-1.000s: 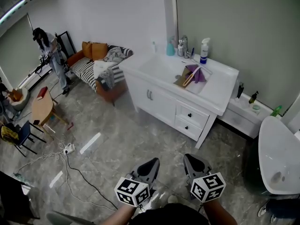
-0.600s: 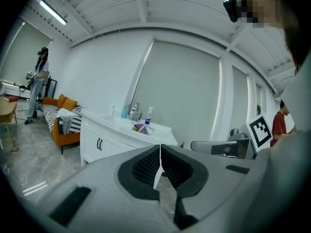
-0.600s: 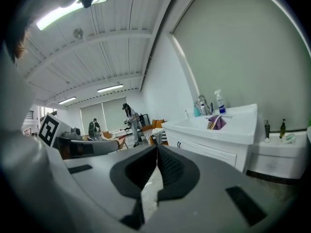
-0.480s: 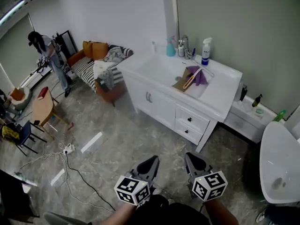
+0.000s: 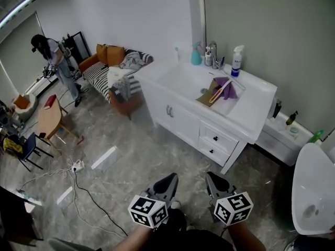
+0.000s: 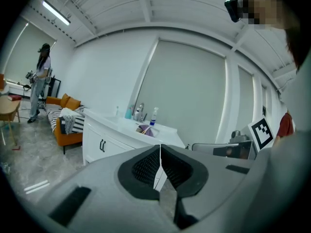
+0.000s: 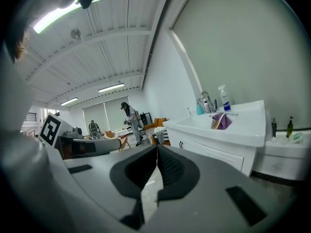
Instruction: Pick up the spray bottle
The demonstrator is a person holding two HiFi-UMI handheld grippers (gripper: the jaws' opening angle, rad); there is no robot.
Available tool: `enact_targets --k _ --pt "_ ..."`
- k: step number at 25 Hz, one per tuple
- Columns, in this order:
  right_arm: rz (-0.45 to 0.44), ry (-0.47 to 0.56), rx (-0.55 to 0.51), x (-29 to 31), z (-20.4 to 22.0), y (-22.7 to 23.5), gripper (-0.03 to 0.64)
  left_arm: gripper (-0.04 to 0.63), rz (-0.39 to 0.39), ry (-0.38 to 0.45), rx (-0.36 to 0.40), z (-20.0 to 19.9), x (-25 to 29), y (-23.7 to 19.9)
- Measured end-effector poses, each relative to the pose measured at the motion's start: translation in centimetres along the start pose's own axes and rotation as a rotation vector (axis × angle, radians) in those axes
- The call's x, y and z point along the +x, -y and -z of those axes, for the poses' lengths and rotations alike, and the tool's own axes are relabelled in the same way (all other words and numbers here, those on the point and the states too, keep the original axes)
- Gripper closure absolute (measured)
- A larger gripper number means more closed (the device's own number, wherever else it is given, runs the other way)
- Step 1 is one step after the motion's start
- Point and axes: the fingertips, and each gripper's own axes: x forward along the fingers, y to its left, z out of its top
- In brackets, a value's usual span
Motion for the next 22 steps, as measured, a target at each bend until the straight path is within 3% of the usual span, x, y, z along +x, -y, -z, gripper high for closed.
enact_targets --k 12,22 --pt "-0.001 -0.028 0.014 6.4 -1.4 0.6 0.611 0.584 0.006 -0.014 -0.009 -2.2 2.9 -5.2" --pt "0.043 -0.030 0.011 11.9 -3.4 1.4 0.611 0.584 0.058 -0.022 -0.023 -4.2 6.1 -9.9"
